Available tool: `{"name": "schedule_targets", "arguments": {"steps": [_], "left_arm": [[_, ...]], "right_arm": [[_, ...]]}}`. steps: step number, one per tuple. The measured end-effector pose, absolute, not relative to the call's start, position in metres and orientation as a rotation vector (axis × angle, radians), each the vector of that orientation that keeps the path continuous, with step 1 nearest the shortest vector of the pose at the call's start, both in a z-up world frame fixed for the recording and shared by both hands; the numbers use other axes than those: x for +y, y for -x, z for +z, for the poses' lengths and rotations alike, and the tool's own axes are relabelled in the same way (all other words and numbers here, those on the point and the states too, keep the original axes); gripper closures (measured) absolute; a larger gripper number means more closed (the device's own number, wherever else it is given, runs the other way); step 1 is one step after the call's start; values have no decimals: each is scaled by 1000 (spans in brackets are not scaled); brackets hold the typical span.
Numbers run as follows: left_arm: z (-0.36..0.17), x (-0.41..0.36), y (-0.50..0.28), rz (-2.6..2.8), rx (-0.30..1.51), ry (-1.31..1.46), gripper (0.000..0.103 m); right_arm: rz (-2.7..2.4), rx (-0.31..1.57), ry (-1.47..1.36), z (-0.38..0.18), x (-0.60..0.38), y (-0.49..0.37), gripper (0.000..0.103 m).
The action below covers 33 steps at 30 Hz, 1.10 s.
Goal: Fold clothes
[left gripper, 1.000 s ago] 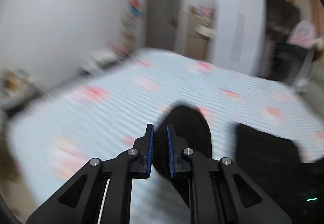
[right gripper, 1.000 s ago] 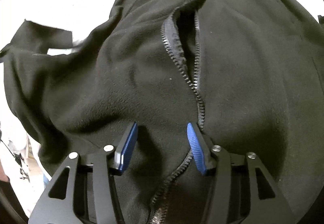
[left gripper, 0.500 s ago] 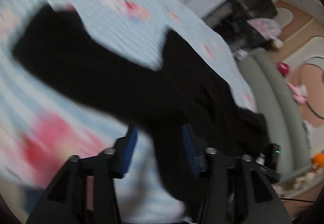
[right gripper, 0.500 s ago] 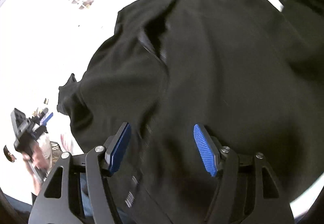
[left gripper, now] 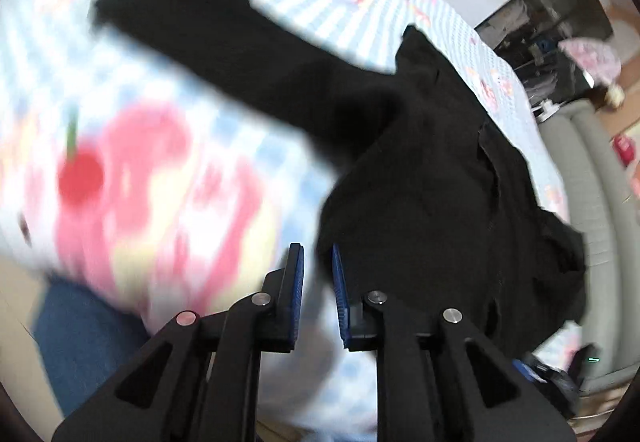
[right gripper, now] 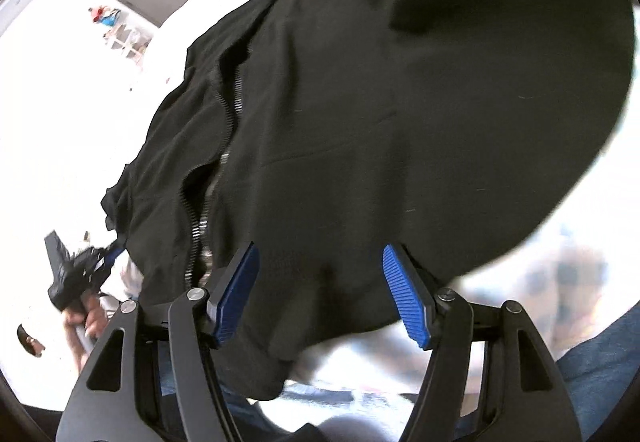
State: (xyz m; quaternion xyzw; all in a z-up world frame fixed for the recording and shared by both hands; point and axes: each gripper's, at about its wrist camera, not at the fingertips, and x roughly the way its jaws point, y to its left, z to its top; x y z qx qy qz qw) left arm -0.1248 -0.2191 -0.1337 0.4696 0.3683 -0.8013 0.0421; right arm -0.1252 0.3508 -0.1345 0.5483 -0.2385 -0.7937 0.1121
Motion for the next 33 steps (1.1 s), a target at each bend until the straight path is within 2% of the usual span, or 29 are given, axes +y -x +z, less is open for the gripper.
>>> {"name": "schedule_targets", "arguments": {"steps": [1, 3, 4, 5, 6, 8, 11, 15, 20, 27, 29, 30, 33], "left_arm": [[-138, -217, 122, -2468, 1212, -1441, 88], [-146, -212, 116, -2498, 1383, -1443, 76], [-147, -206, 113, -2522, 1458, -1431, 61], [-148, -197, 112, -2548, 1515, -1425, 55], [-151, -184, 115, -2569, 1539, -1463, 55], [-157, -158, 121, -2606, 1567, -1550, 54], [-167, -121, 129, -2592, 1342, -1762, 49], [-172, -108, 120, -2558, 1379, -1788, 47], [-162, -97, 108, -2598, 1367, -1798, 59], [-162, -70, 94, -2609, 1069, -1966, 62], [-157, -76, 94, -2635, 1149, -1908, 59], [-156, -83, 96, -2634, 1246, -1858, 58], [-165, -88, 106, -2598, 1358, -1816, 51]], "right_arm": [[-2320, -730, -1614, -140, 352, 126, 37], [-2309, -752, -1601, -142, 351, 125, 37], [-2309, -737, -1590, -140, 348, 123, 35], [-2295, -710, -1579, -139, 343, 122, 32], [-2263, -677, -1575, -141, 334, 122, 29], [-2185, -620, -1572, -151, 314, 123, 29], [-2119, -618, -1550, -152, 305, 113, 29], [-2080, -641, -1489, -146, 295, 103, 29], [-2048, -622, -1549, -150, 286, 90, 30], [-1901, -598, -1631, -169, 258, 75, 34], [-1907, -639, -1605, -178, 248, 76, 30], [-1910, -684, -1594, -185, 248, 78, 30], [-1912, -913, -1564, -204, 254, 87, 28]]}}
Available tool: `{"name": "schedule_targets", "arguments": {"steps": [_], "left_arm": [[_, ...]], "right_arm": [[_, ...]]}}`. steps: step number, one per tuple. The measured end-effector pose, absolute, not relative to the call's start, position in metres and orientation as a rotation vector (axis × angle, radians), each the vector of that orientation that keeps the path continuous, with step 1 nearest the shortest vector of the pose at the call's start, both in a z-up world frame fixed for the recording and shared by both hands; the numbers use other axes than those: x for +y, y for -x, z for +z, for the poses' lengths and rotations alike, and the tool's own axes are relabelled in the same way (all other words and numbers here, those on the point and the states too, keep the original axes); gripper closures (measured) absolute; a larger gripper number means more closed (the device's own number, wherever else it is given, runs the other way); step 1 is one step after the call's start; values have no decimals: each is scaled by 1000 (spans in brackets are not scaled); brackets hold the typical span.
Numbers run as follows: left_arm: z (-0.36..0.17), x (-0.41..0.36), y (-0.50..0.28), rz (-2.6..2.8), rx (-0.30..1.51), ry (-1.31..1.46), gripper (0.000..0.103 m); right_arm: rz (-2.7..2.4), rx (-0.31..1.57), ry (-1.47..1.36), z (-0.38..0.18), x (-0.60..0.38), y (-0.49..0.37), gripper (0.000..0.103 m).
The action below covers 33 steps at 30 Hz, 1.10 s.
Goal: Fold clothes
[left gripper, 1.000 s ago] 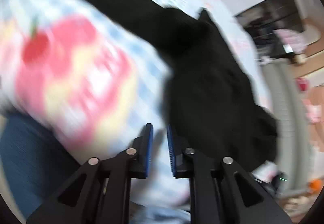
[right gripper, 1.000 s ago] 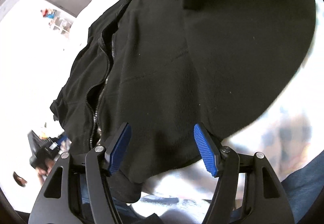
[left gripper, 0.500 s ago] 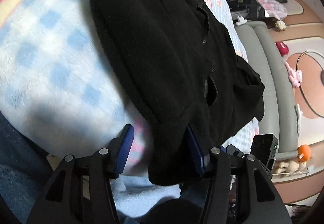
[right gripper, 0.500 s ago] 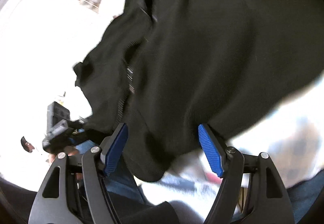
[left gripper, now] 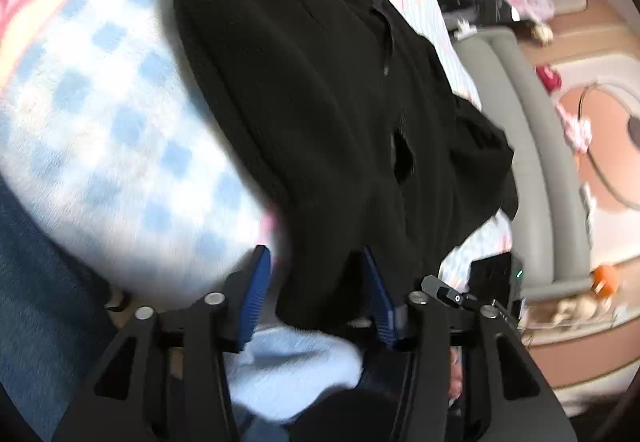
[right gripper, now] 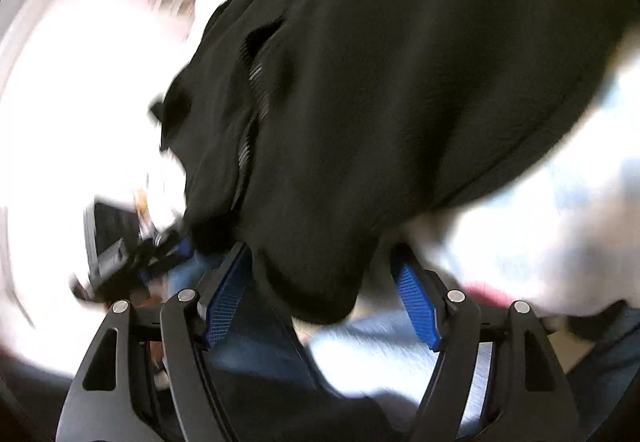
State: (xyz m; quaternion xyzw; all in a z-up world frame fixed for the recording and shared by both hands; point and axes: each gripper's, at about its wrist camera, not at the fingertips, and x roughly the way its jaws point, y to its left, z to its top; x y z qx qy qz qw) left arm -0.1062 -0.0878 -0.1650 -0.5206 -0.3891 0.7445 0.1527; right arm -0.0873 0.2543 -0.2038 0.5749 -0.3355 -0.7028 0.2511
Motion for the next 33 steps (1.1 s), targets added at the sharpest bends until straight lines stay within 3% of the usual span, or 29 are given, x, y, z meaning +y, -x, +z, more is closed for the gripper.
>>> {"name": "schedule_targets", "arguments": {"steps": [2, 3, 4, 6, 8, 13, 17, 20, 23, 25, 33], "left_arm": [[-176, -73, 114, 2103, -1074, 1564, 60], [-175, -66, 115, 2114, -1049, 1581, 69], [-173, -59, 115, 2130, -1019, 1594, 76], [-154, -47, 110, 2196, -930, 1581, 85], [-132, -37, 105, 2212, -900, 1552, 87], [-113, -14, 92, 2196, -790, 1542, 88], [-167, -16, 97, 2093, -882, 1718, 88], [-170, -19, 96, 2064, -917, 1707, 87], [-164, -15, 98, 2004, -858, 1748, 75], [-157, -21, 94, 1924, -881, 1743, 71], [-87, -56, 96, 1942, -825, 1459, 62]], "right_arm": [[-1882, -957, -1533, -206, 248, 91, 29], [-1888, -911, -1533, -203, 240, 92, 42], [-1907, -840, -1535, -198, 231, 93, 70], [-1989, -703, -1568, -186, 219, 92, 87], [-2020, -685, -1545, -166, 219, 87, 90], [-2080, -634, -1438, -122, 227, 70, 91], [-2040, -614, -1591, -166, 223, 69, 91], [-2002, -680, -1653, -193, 212, 70, 91], [-1978, -671, -1625, -184, 209, 71, 81], [-1950, -634, -1644, -178, 217, 70, 68], [-2028, -562, -1510, -117, 270, 62, 59]]}}
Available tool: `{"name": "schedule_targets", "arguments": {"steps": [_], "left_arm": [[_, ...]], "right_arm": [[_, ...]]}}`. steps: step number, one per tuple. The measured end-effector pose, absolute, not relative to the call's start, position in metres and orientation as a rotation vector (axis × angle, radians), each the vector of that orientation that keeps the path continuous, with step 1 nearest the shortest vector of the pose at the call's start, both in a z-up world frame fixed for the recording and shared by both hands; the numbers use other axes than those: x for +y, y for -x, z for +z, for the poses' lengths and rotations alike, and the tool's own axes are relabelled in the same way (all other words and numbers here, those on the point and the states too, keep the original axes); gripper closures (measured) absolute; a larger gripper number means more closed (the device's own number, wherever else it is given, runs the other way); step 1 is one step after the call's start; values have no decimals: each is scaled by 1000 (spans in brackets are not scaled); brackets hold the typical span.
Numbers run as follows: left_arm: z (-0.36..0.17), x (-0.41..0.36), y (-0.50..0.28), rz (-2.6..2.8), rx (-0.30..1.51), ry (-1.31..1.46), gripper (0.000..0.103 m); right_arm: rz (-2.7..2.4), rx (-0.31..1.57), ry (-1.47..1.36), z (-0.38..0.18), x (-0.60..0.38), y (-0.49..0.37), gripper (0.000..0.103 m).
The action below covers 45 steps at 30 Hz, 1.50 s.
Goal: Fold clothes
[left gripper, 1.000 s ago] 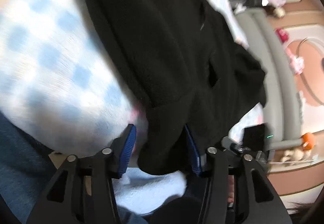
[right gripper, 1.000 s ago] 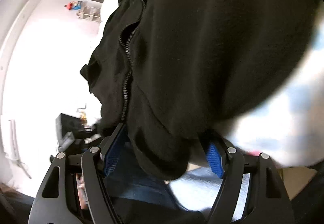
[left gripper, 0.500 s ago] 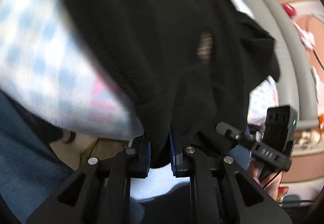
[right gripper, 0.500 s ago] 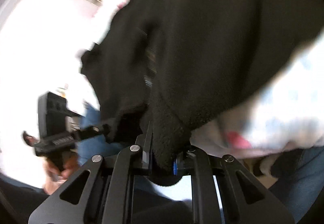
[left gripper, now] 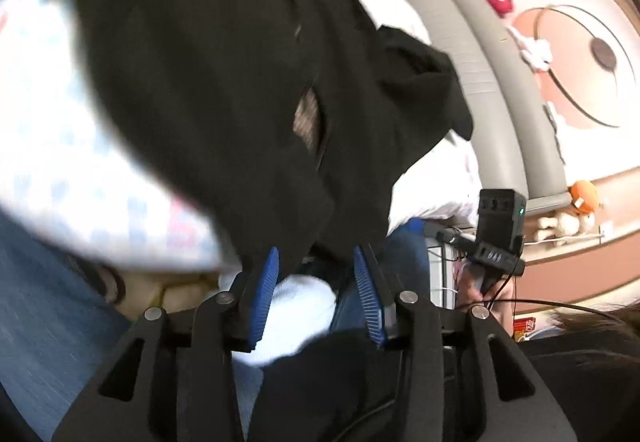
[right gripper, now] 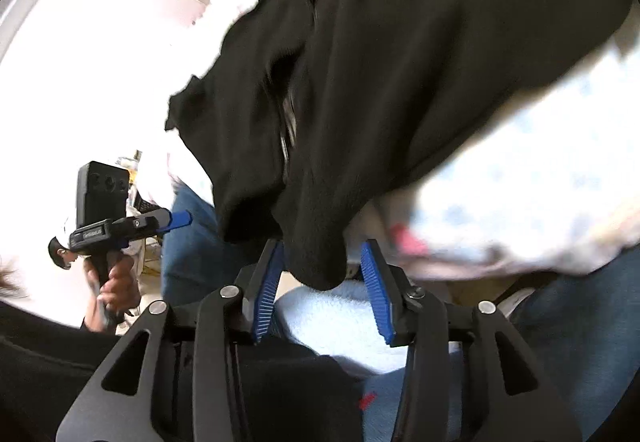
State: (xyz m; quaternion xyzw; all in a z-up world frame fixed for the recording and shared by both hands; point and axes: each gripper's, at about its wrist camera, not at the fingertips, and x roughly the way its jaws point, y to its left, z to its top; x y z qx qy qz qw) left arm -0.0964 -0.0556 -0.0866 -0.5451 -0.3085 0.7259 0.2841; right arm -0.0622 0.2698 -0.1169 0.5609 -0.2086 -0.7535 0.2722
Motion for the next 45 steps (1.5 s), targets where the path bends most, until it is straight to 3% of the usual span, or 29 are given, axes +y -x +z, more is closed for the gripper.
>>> {"name": "schedule_targets", "arguments": {"steps": [6, 11, 16, 20, 21, 23, 24, 25, 26, 27, 28, 30, 33, 35, 36, 38, 39, 43, 45], "left_arm": [[-49, -62, 185, 2153, -590, 1408, 62], [-33, -107, 312, 2483, -392, 1410, 62], [-35, -168, 456, 2661, -505, 1423, 62], [-82, -222, 560, 2467, -998, 1461, 58], [-97, -232, 582, 2400, -1094, 1469, 55], [-122, -234, 613, 2289, -1182, 1515, 38], [-134, -232, 628, 2240, -1204, 1547, 38], [-142, -219, 635, 2232, -1178, 1593, 42], [-148, -205, 641, 2238, -1133, 1638, 69], [-147, -185, 642, 2312, -993, 1677, 86], [-138, -173, 644, 2390, -832, 1682, 94], [-107, -159, 637, 2561, -601, 1564, 95], [-88, -153, 644, 2734, -366, 1470, 95], [-94, -156, 663, 2778, -244, 1516, 95], [-110, -157, 670, 2762, -220, 1612, 92], [-141, -158, 679, 2674, -195, 1792, 87], [-143, -156, 679, 2676, -180, 1813, 86], [-94, -151, 655, 2812, -293, 1556, 78], [-63, -129, 630, 2793, -286, 1396, 59]], "right_arm": [[-2220, -448, -1330, -44, 292, 154, 55], [-2354, -458, -1306, -9, 309, 313, 47], [-2475, -400, -1417, -32, 322, 474, 48], [-2362, -677, -1562, -88, 356, 554, 47], [-2357, -713, -1577, -100, 357, 566, 44], [-2346, -752, -1610, -125, 359, 591, 35], [-2336, -749, -1628, -134, 358, 599, 26], [-2324, -736, -1648, -145, 355, 610, 25], [-2314, -716, -1665, -155, 351, 621, 25], [-2313, -688, -1670, -162, 347, 629, 30], [-2320, -627, -1650, -164, 338, 635, 59], [-2335, -463, -1585, -152, 319, 642, 89], [-2381, -121, -1429, -116, 289, 645, 95], [-2386, -44, -1378, -105, 283, 650, 95], [-2384, -22, -1386, -106, 282, 653, 94], [-2410, 60, -1549, -135, 286, 666, 70], [-2408, 84, -1647, -151, 289, 672, 49], [-2464, -193, -1593, -134, 317, 667, 48], [-2547, -280, -1441, -96, 328, 653, 48]]}}
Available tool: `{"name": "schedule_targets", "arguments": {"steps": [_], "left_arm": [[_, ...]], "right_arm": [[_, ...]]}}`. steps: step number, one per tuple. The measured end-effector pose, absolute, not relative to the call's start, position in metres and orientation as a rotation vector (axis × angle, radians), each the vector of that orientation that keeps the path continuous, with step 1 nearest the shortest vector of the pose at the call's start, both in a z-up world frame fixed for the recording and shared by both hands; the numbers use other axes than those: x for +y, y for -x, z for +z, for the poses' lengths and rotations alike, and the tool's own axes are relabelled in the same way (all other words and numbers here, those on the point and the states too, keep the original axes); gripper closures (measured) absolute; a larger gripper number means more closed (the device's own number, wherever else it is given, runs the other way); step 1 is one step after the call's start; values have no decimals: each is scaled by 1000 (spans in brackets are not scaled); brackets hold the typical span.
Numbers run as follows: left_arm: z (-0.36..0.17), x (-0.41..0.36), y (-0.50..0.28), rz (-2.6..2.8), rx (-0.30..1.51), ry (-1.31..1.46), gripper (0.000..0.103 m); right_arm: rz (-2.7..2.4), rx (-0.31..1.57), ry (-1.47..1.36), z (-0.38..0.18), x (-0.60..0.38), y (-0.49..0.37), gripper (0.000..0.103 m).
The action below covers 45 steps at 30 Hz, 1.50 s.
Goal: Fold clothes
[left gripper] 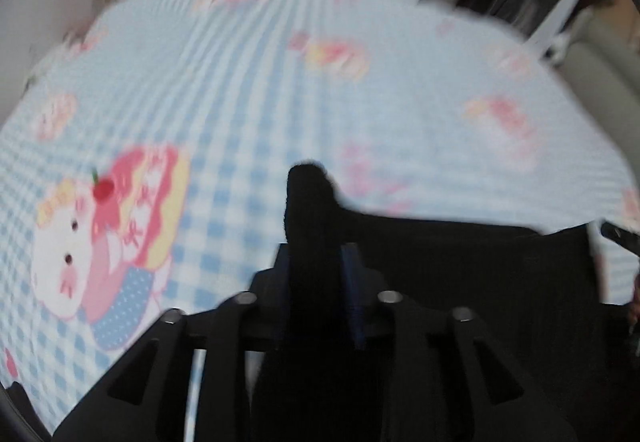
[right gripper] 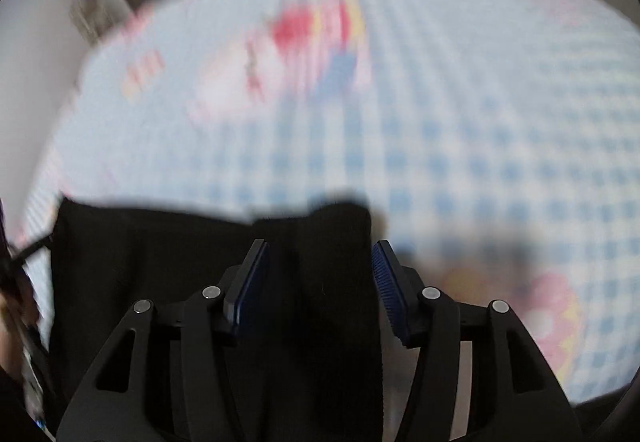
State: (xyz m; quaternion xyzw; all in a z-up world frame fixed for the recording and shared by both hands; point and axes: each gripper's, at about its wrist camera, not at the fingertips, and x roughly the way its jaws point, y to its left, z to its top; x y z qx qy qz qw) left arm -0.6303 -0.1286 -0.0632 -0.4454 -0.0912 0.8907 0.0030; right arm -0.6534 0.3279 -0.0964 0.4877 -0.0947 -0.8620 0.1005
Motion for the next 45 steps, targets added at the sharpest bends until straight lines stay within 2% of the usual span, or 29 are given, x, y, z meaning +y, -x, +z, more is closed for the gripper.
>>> {"name": "schedule_targets", "arguments": {"steps": [1, 5, 9, 11, 15, 20, 23, 27, 29, 31, 32, 36, 38, 40, 42, 43, 44, 45], "left_arm": [[-59, -112, 621, 2687, -267, 1391, 51], [-56, -43, 562, 2409, -212, 1392, 54], [-65, -12, 475, 2297, -253, 1427, 61], [-67, -10, 434, 2302, -329, 1424, 61], [-81, -25, 339, 2315, -594, 1412, 59], [-131, -7, 314, 2256, -557, 1570, 60], [-119, 4, 298, 2204, -568, 1552, 59], [-87, 15, 261, 2239, -611, 1344, 57], [-84, 23, 244, 2214, -582, 1297, 57], [-97, 34, 244, 2229, -491, 1385, 59], [-103, 33, 243, 2219, -501, 1452, 59], [-119, 16, 230, 2135, -679, 1508, 52], [-133, 21, 230, 2123, -627, 1557, 52], [-141, 27, 233, 2132, -605, 1558, 52], [-143, 33, 236, 2132, -589, 1552, 57], [-136, 32, 233, 2123, -577, 1542, 74], [-130, 31, 230, 2125, -560, 1530, 82], [-123, 33, 229, 2168, -519, 1511, 84]], "right_arm": [[-2575, -316, -1403, -79, 331, 645, 47], [-2391, -380, -1314, -24, 313, 577, 46], [-2309, -273, -1219, 10, 285, 451, 46], [-2291, -338, -1237, 7, 288, 388, 46], [-2321, -388, -1348, -32, 292, 288, 46], [-2271, -404, -1525, -110, 283, 209, 46], [-2234, -436, -1560, -150, 278, 187, 46], [-2275, -710, -1389, -120, 310, 162, 48], [-2329, -753, -1288, -100, 328, 147, 46], [-2364, -688, -1297, -94, 335, 140, 43], [-2365, -624, -1345, -96, 335, 138, 42], [-2241, -351, -1392, -96, 310, 122, 42], [-2226, -325, -1429, -106, 303, 115, 39], [-2183, -379, -1510, -126, 302, 117, 38], [-2159, -421, -1560, -142, 299, 113, 38], [-2162, -414, -1556, -143, 298, 112, 38], [-2169, -402, -1551, -142, 296, 111, 37], [-2173, -394, -1546, -140, 294, 109, 37]]}}
